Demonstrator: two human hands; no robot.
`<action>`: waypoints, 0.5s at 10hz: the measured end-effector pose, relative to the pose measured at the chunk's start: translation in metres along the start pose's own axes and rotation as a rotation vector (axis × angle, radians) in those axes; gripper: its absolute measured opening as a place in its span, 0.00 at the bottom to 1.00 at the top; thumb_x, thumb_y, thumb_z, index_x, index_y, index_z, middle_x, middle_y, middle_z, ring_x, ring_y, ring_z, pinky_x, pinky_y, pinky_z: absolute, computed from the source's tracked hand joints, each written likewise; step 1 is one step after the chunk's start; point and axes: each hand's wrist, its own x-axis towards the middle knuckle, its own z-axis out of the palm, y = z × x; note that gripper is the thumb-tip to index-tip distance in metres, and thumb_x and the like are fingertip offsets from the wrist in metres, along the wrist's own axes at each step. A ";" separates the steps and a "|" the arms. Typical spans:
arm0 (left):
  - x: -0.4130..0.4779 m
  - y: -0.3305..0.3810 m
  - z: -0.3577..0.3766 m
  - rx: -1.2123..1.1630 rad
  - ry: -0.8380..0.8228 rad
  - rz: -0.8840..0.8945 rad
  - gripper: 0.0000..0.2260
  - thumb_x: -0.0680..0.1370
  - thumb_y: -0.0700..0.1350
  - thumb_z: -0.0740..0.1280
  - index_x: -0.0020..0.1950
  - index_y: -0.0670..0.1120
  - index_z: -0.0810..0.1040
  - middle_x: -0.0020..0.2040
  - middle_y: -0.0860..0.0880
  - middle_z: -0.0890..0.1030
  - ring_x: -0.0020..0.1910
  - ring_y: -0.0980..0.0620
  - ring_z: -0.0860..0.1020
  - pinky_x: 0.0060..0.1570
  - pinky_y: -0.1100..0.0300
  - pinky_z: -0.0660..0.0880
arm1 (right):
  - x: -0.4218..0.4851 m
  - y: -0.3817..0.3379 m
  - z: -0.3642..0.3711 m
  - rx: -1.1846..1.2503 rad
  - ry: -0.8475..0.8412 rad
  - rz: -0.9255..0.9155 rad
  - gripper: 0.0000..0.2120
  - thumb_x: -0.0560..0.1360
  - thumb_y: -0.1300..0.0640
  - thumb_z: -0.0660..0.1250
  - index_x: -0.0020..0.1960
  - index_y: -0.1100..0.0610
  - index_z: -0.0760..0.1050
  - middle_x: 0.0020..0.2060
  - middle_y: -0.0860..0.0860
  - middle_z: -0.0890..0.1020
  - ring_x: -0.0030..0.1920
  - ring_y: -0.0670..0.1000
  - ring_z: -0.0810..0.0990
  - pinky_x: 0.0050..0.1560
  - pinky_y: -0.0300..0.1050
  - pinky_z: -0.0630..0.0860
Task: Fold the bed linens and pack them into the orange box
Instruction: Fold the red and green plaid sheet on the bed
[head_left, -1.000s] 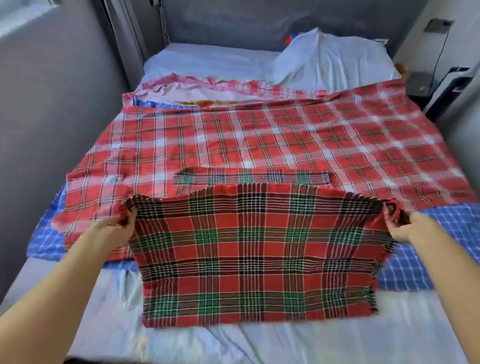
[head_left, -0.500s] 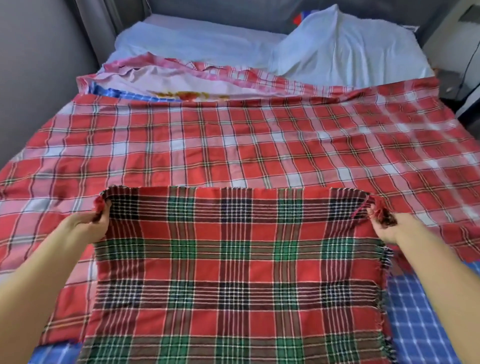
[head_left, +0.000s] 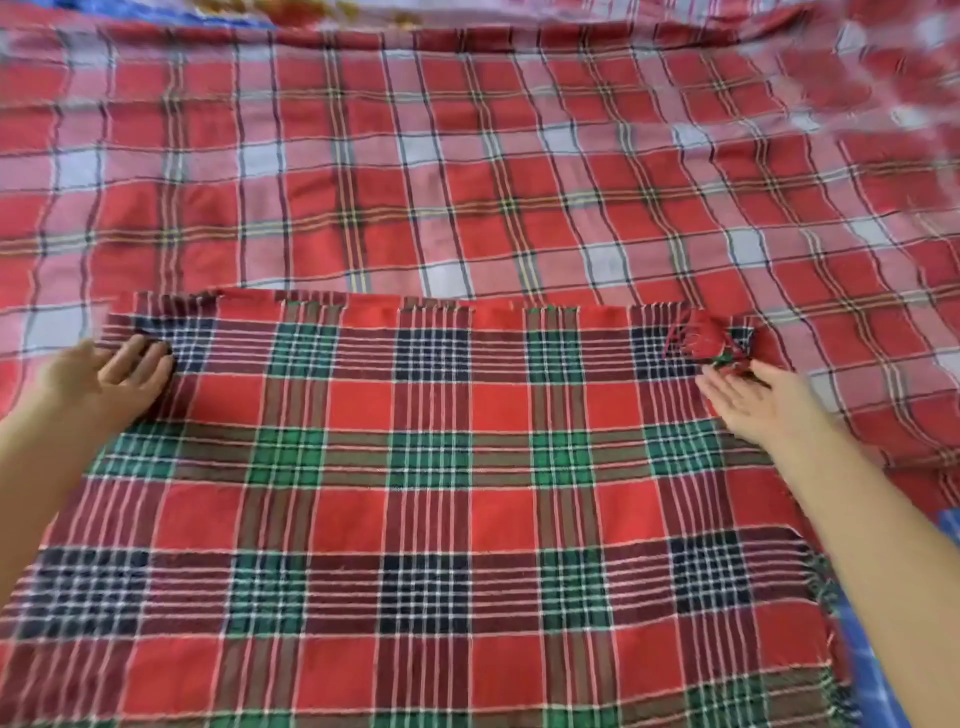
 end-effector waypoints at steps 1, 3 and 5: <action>0.003 -0.036 -0.028 0.305 -0.013 0.288 0.29 0.74 0.43 0.66 0.74 0.42 0.62 0.70 0.44 0.70 0.69 0.47 0.69 0.65 0.57 0.69 | -0.048 0.014 -0.046 -0.452 0.016 -0.256 0.07 0.79 0.60 0.61 0.55 0.60 0.71 0.46 0.56 0.79 0.44 0.54 0.79 0.46 0.49 0.81; -0.215 -0.172 -0.020 1.529 -0.368 1.076 0.20 0.79 0.51 0.61 0.71 0.49 0.68 0.71 0.49 0.69 0.72 0.47 0.65 0.71 0.47 0.59 | -0.109 0.066 -0.207 -1.435 0.423 -0.546 0.25 0.74 0.45 0.66 0.64 0.60 0.70 0.52 0.56 0.81 0.53 0.61 0.78 0.52 0.55 0.73; -0.323 -0.332 -0.091 2.029 -0.979 1.182 0.24 0.79 0.62 0.49 0.73 0.57 0.63 0.74 0.46 0.63 0.75 0.40 0.53 0.66 0.32 0.54 | -0.146 0.100 -0.293 -1.368 0.231 -0.178 0.17 0.69 0.49 0.74 0.50 0.61 0.76 0.43 0.55 0.80 0.49 0.60 0.80 0.50 0.52 0.73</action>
